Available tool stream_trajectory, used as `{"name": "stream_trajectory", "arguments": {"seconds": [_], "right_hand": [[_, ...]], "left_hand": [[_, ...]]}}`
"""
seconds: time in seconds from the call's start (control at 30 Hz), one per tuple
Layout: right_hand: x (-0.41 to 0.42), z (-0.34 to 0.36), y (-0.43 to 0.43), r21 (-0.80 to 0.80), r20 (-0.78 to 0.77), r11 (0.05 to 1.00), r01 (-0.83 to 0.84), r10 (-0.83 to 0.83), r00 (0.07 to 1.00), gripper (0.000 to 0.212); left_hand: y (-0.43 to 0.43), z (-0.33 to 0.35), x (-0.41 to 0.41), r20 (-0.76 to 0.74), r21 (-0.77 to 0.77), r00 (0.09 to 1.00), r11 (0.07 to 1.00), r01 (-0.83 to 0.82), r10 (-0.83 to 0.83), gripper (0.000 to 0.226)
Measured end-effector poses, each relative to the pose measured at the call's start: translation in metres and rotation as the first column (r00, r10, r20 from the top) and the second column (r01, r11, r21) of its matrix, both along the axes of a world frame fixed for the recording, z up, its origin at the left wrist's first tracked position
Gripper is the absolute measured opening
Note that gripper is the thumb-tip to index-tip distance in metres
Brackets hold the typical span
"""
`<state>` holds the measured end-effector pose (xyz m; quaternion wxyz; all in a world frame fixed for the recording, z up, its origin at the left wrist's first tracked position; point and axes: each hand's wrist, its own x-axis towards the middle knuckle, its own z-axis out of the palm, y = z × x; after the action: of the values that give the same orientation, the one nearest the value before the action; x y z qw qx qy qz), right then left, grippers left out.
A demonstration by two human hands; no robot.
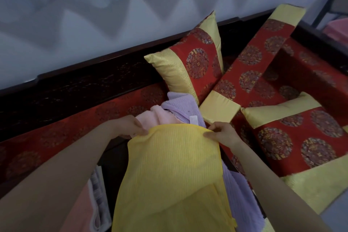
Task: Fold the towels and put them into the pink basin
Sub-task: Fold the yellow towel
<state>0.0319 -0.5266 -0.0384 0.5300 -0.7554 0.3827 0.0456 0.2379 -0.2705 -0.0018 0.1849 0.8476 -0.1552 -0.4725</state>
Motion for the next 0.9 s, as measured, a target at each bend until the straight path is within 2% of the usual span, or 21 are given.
{"name": "stream_trajectory", "arguments": {"seconds": [0.07,0.17,0.27,0.37,0.43,0.53,0.63,0.67,0.77,0.83,0.9], "right_hand": [[0.0,0.001,-0.001,-0.043,0.022,0.999,-0.005,0.005,1.0,0.02],[0.001,0.004,-0.003,-0.034,0.008,0.995,-0.09,0.091,0.996,0.025],[0.001,0.01,-0.002,-0.07,-0.06,0.979,-0.193,0.189,0.98,0.024],[-0.003,0.027,-0.004,-0.195,-0.027,0.961,-0.196,0.195,0.98,0.024],[-0.007,0.051,-0.008,-0.27,0.058,0.95,-0.158,0.18,0.982,0.027],[-0.009,0.102,-0.014,-0.299,0.204,0.952,-0.074,0.139,0.969,0.031],[-0.002,0.169,-0.013,-0.327,0.326,0.943,-0.064,0.177,0.929,0.021],[0.002,0.186,-0.012,-0.332,0.377,0.943,-0.035,0.166,0.911,0.019],[0.008,0.24,-0.004,-0.346,0.58,0.936,0.06,0.163,0.798,0.022],[0.008,0.262,0.002,-0.313,0.693,0.946,0.083,0.168,0.701,0.023],[0.008,0.275,0.005,-0.3,0.718,0.951,0.078,0.171,0.675,0.022]], "left_hand": [[-0.001,-0.001,-0.004,0.018,0.018,0.998,0.998,0.055,-0.055,0.023],[0.002,-0.002,-0.007,0.055,0.009,0.995,0.996,0.089,-0.089,0.022],[0.009,0.005,-0.008,0.089,-0.097,0.995,0.994,0.05,-0.041,0.013],[0.027,0.03,-0.015,0.156,-0.217,0.988,0.975,0.041,-0.007,0.009],[0.04,0.059,-0.024,0.165,-0.329,0.985,0.944,0.009,0.049,0.009],[0.052,0.114,-0.042,0.161,-0.512,0.978,0.858,-0.029,0.13,0.013],[0.06,0.168,-0.047,0.32,-0.623,0.917,0.782,0.014,0.239,0.027],[0.062,0.18,-0.043,0.393,-0.619,0.89,0.782,0.071,0.23,0.03],[0.073,0.223,-0.038,0.637,-0.547,0.744,0.798,0.253,0.2,0.02],[0.079,0.247,-0.038,0.696,-0.549,0.681,0.779,0.303,0.226,0.014],[0.082,0.263,-0.041,0.735,-0.516,0.65,0.781,0.351,0.193,0.007]]}}
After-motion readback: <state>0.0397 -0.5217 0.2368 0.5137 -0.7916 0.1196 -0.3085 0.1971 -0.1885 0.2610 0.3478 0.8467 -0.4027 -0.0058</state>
